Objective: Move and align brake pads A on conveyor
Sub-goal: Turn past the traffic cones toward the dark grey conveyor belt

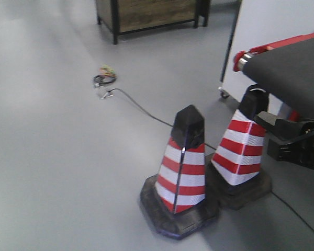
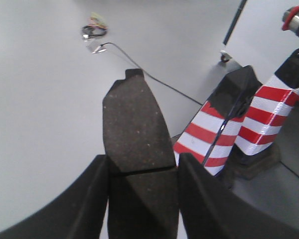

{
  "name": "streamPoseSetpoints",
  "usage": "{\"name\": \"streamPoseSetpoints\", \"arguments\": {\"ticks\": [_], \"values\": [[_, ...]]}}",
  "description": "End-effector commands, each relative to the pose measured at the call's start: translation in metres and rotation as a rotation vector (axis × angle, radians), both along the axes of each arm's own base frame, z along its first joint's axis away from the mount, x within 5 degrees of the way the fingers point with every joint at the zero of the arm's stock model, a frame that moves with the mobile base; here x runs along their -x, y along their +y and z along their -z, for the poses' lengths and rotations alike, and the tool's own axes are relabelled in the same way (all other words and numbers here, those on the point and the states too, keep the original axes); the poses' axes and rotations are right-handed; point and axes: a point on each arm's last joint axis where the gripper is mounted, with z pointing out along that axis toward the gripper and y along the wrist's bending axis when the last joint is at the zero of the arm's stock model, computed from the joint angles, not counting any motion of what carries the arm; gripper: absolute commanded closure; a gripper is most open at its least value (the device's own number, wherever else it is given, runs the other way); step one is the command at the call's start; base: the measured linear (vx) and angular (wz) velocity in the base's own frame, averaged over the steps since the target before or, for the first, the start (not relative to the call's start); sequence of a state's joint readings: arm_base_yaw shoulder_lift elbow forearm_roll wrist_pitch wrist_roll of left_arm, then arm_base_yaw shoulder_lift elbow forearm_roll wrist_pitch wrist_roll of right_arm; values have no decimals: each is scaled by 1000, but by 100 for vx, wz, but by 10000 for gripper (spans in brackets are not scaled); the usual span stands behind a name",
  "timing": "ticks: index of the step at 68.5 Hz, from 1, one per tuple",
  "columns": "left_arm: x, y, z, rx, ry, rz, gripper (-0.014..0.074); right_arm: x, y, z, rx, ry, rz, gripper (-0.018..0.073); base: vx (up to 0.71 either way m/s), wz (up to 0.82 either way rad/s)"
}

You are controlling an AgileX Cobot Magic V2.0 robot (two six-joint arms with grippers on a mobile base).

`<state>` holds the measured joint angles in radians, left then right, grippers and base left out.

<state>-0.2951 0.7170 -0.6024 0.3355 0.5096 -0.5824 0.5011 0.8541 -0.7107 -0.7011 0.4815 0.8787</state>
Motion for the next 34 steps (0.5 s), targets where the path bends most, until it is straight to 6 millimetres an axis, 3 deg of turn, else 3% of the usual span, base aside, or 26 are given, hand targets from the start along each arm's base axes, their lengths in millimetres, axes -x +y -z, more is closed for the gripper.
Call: {"name": "streamPoseSetpoints", "arguments": {"ticks": [1, 34], "values": [[-2, -3, -16, 22, -109, 32, 478, 0, 2, -18, -9, -102, -45, 510, 38, -46], [-2, -3, -16, 22, -109, 32, 478, 0, 2, -18, -9, -102, -45, 510, 36, -56]]}}
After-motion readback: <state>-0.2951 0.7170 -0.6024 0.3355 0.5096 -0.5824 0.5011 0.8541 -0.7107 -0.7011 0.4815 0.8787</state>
